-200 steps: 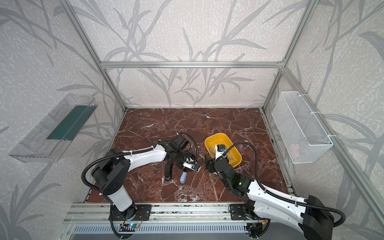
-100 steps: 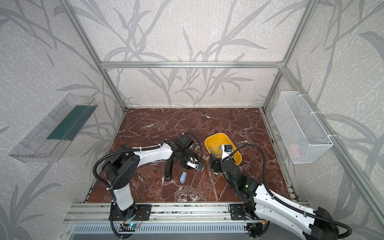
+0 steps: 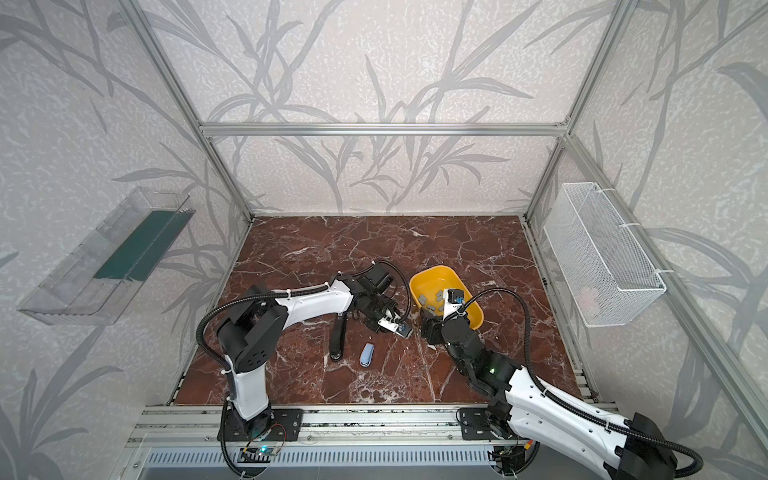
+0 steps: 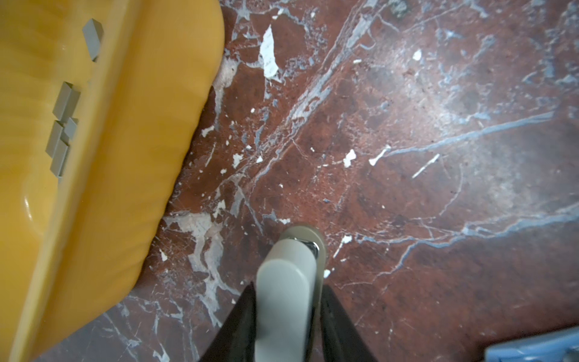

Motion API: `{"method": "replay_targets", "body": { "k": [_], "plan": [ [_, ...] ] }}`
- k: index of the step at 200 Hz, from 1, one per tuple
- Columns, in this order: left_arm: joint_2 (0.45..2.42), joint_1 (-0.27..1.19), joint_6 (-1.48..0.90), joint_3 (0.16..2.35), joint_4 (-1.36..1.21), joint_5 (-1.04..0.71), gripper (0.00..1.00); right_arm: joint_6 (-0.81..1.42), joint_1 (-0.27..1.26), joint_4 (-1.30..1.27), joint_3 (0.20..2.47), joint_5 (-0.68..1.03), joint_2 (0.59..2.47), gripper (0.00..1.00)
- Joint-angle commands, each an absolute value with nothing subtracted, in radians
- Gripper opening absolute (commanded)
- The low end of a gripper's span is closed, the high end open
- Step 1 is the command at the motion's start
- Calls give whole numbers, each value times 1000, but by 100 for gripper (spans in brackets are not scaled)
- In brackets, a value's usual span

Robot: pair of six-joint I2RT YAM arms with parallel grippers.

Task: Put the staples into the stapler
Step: 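Lower the left gripper and close it on the cream stapler, then lift the cream stapler with the left gripper toward the right gripper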

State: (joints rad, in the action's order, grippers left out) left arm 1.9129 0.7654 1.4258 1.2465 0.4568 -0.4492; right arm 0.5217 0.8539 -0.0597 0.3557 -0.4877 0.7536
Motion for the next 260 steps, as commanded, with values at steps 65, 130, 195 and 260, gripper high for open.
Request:
{"method": "replay_targets", "body": {
  "k": [65, 130, 195, 260],
  "plan": [
    [1974, 770, 1425, 1332, 586, -492, 46, 512, 833, -52, 341, -497, 727, 77],
    [1980, 778, 1450, 1379, 649, -509, 8, 514, 820, -55, 327, -494, 725, 77],
    [1786, 771, 1210, 1211, 473, -379, 0, 514, 821, -211, 362, -425, 865, 66],
    [1534, 701, 872, 1063, 233, -401, 0, 525, 831, -363, 400, -236, 1028, 55]
  ]
}}
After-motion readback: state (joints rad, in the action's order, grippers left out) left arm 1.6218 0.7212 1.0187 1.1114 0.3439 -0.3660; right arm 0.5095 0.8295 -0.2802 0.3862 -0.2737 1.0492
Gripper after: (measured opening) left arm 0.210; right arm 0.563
